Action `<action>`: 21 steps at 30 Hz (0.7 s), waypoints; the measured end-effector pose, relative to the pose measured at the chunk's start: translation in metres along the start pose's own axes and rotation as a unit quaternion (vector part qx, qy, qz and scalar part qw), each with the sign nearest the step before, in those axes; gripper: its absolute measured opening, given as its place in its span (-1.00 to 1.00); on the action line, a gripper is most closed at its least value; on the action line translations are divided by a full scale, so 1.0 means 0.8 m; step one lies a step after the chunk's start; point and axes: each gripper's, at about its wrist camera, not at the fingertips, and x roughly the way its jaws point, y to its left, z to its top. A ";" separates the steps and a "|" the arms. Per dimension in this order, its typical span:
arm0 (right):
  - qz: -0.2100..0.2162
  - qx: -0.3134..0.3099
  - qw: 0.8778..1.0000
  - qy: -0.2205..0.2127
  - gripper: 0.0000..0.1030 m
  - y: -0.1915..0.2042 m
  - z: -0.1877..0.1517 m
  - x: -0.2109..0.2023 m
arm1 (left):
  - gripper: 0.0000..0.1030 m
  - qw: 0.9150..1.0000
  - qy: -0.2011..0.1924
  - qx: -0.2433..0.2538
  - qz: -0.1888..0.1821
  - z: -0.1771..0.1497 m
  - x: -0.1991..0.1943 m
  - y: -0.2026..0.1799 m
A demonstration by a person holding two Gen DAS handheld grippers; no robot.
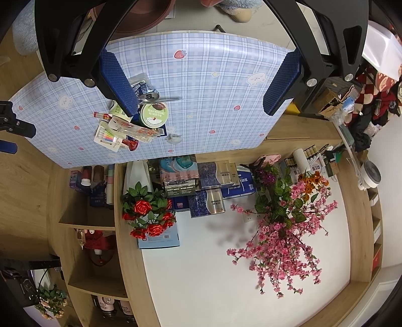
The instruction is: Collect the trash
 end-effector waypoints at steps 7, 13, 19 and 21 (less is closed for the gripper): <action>0.001 -0.002 1.000 0.000 0.89 0.004 0.003 0.001 | 0.91 1.000 0.000 -0.001 0.000 -0.001 0.003 -0.001; 0.000 -0.004 1.000 -0.001 0.89 0.004 0.004 0.000 | 0.90 1.000 0.001 -0.003 -0.001 -0.007 0.008 -0.002; 0.000 -0.004 1.000 -0.001 0.89 0.004 0.004 0.000 | 0.91 1.000 0.002 -0.006 -0.003 -0.010 0.010 -0.001; 0.000 -0.003 1.000 -0.001 0.89 0.004 0.004 0.001 | 0.91 1.000 0.003 -0.007 -0.003 -0.013 0.010 0.000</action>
